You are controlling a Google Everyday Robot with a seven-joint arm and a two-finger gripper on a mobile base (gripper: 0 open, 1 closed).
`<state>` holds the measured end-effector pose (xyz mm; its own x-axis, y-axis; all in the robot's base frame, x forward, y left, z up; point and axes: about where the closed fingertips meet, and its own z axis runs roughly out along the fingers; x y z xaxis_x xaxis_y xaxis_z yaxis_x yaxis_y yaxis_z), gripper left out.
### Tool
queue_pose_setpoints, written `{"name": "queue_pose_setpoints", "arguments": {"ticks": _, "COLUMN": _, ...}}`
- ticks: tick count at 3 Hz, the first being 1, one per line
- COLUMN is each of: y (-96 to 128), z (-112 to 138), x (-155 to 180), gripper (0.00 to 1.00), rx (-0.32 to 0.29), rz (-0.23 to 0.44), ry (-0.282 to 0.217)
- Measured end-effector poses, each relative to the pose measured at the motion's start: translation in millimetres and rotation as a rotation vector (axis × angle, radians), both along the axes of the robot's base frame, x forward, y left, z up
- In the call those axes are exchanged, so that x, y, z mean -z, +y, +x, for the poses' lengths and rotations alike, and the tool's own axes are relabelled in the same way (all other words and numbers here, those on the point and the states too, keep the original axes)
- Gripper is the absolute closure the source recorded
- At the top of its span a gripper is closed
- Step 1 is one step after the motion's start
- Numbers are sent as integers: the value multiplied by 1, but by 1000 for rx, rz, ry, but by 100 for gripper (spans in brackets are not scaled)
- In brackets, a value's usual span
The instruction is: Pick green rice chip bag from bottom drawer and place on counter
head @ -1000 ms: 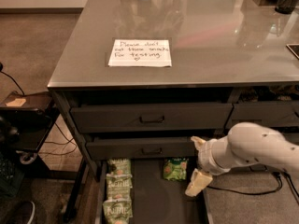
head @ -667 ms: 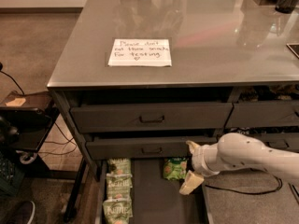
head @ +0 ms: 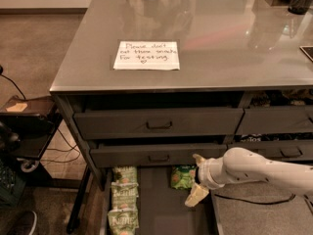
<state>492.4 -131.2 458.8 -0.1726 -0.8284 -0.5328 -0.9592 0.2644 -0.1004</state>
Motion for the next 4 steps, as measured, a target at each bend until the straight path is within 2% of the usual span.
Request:
{"name": "queue_pose_setpoints", "arguments": {"ticks": 1, "y": -7, "z": -2, "x": 38, "gripper": 0, "rx": 3, "rz": 1, "ry": 14}}
{"name": "queue_pose_setpoints", "arguments": {"ticks": 2, "y": -7, "z": 2, "x": 91, "gripper": 0, "rx": 18, "rz": 33, "ry": 18}}
{"name": "queue_pose_setpoints", "arguments": {"ticks": 3, "y": -2, "z": 9, "x": 135, "gripper": 0, "rx": 21, "rz": 83, "ry": 1}}
{"name": "queue_pose_setpoints", "arguments": {"ticks": 4, "y": 1, "z": 20, "x": 189, "gripper": 0, "rx": 52, "rz": 147, "ry": -26}}
